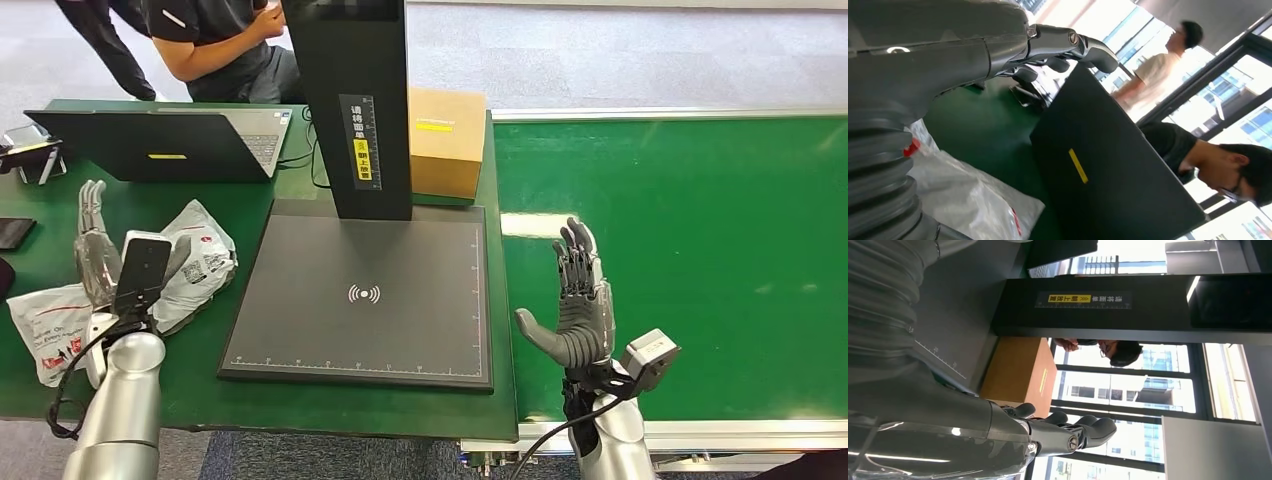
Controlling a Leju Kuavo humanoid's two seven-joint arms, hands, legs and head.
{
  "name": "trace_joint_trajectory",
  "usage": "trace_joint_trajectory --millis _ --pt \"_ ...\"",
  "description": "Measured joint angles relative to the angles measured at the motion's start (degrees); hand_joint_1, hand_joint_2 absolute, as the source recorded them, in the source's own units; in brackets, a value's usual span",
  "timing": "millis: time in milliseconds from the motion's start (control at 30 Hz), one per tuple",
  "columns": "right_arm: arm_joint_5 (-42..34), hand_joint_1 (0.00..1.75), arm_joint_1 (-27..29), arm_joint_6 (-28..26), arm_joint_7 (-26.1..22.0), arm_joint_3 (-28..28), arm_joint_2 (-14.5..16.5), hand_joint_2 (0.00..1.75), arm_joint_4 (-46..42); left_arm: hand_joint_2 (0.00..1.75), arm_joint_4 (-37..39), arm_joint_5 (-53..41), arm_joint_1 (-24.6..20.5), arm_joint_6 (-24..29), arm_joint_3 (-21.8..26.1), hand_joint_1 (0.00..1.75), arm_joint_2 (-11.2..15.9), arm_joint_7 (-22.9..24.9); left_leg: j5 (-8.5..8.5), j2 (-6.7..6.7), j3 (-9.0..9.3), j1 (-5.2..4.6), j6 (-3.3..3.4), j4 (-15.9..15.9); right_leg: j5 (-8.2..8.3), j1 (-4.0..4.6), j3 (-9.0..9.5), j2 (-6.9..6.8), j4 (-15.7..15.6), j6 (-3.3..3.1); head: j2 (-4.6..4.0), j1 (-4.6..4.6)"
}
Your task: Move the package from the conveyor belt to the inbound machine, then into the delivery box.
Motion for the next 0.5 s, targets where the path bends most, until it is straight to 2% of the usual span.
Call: trace_joint_trajectory --millis 200,267,333,400,467,500 --pt "-0.08 0.00 0.00 0.02 0.00 -0.03 0.00 1.75 0.00 1.75 -2.16 1.00 0.73 -0.73 -0.88 0.00 -1.11 -0.54 0.00 0.00 0.01 0.01 0.00 0.00 0.00 0.01 -0.01 0.00 0.00 0.00 0.00 -0.01" --pt "-0.08 0.00 0.00 0.07 0.00 -0.03 0.00 1.75 0.00 1.75 -2.63 3.12 0.92 -2.45 -0.98 0.00 -1.35 -1.55 0.00 0.00 0.01 0.01 0.00 0.00 0.00 0.02 -0.01 0.00 0.00 0.00 0.00 -0.02" --pt "-0.05 0.00 -0.05 0.45 0.00 -0.03 0.00 1.75 0.02 1.75 -3.58 10.71 1.49 -8.78 -1.29 0.00 -1.79 -5.13 0.00 0.00 0.01 0.01 0.00 -0.01 0.00 0.01 -0.01 0.00 0.00 0.00 0.00 -0.02" --pt "0.03 0.00 -0.28 1.02 -0.01 -0.03 0.00 1.75 0.19 1.75 -4.97 21.51 2.58 -19.07 -2.13 0.00 -2.46 -9.37 0.00 0.00 -0.01 0.01 0.00 -0.01 0.00 0.00 -0.01 0.00 0.00 0.00 0.00 -0.01" --pt "0.19 0.00 -0.83 1.57 -0.05 -0.02 0.00 1.75 0.62 1.75 -5.92 32.17 3.89 -30.13 -3.32 0.00 -3.28 -11.03 0.00 0.00 -0.03 0.00 0.00 0.00 0.00 -0.01 -0.01 -0.01 0.00 0.00 0.00 -0.01" --pt "0.23 0.00 -1.01 1.74 -0.07 -0.02 0.00 1.75 0.75 1.75 -6.09 34.80 4.23 -32.88 -3.63 0.00 -3.50 -11.14 0.00 0.00 -0.03 0.00 0.00 0.00 0.00 -0.02 -0.01 -0.01 0.00 0.00 0.00 0.00"
